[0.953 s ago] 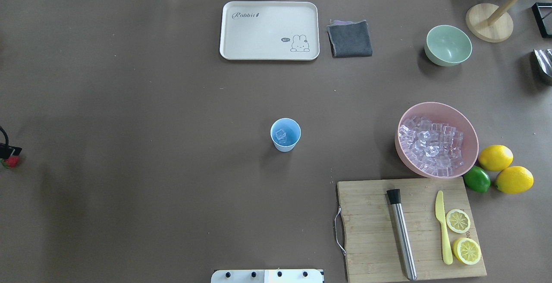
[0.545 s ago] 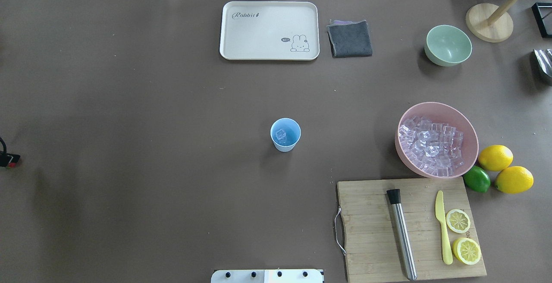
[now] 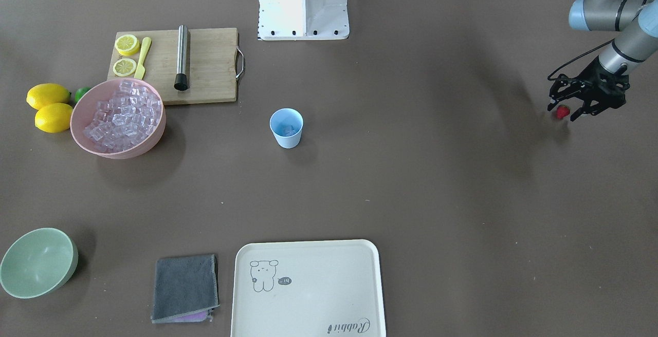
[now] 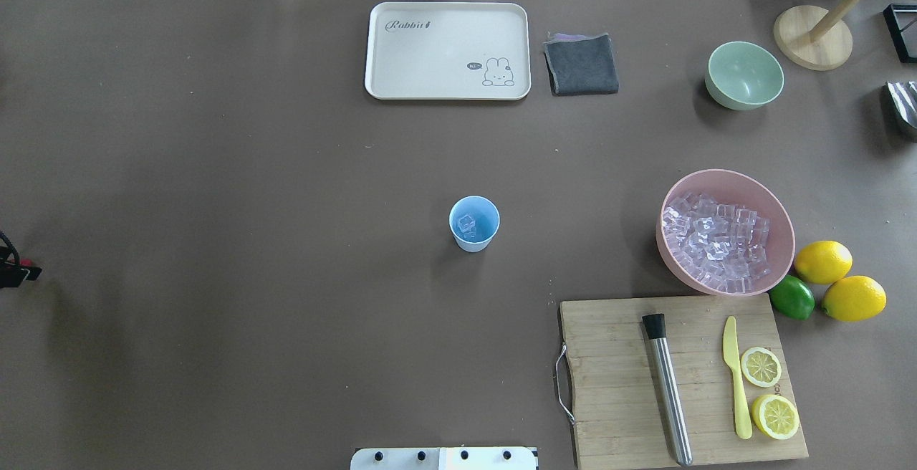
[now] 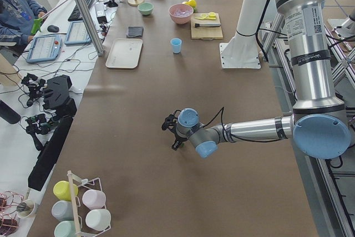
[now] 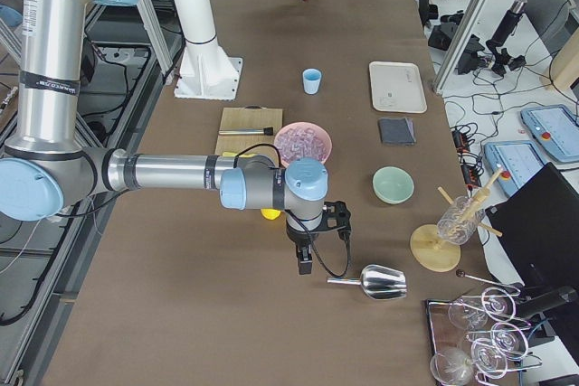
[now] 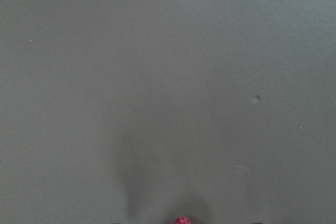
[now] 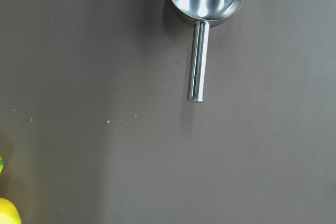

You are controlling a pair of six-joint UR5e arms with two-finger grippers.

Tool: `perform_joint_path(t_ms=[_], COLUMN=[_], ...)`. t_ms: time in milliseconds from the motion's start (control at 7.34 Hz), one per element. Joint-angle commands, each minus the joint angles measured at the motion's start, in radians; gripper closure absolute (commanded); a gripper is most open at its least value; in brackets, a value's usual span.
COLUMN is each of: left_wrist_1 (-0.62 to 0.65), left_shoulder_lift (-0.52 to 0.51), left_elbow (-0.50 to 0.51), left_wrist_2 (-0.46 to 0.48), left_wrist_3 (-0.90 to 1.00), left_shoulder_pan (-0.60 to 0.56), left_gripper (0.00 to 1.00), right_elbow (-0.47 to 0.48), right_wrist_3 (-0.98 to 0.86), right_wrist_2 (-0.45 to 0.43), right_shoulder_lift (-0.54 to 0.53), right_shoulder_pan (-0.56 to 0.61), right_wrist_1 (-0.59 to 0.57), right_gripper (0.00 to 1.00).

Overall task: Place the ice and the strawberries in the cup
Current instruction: 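Lower the left gripper onto the red strawberry and grasp it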

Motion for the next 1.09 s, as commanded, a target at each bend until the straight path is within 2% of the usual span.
perform_joint_path(t_ms=[0,136,272,545,681,953], left_wrist_1=[-0.002,-0.003,-0.014,0.003,0.000,-0.002], left_shoulder_lift=[0.000,0.002,0.000,-0.058,-0.154,-0.359], left_elbow=[0.002,-0.001,-0.010,-0.036,-0.038,-0.044], left_wrist_2=[0.000,-0.002,-0.017,-0.179,-0.231,-0.245], left_wrist_3=[0.004,0.003,0.000,-0.031,-0.206,-0.496], left_shoulder_pan=[0.001,0.001,-0.003,-0.040,-0.063,-0.031], left_gripper=[0.52,0.93,1.00,1.00,1.00,1.00], right_elbow=[0.000,0.001,0.001,0.001,0.001,0.001], right_wrist_3=[0.000,0.000,0.000,0.000,0.000,0.000], right_wrist_2=[0.000,0.000,0.012,0.014,0.014,0.014], right_shoulder_lift=[0.000,0.000,0.000,0.000,0.001,0.001], right_shoulder_pan=[0.000,0.000,0.000,0.000,0.000,0.000], right_wrist_1=[0.000,0.000,0.000,0.000,0.000,-0.001], right_gripper=[0.00,0.00,0.00,0.00,0.00,0.00])
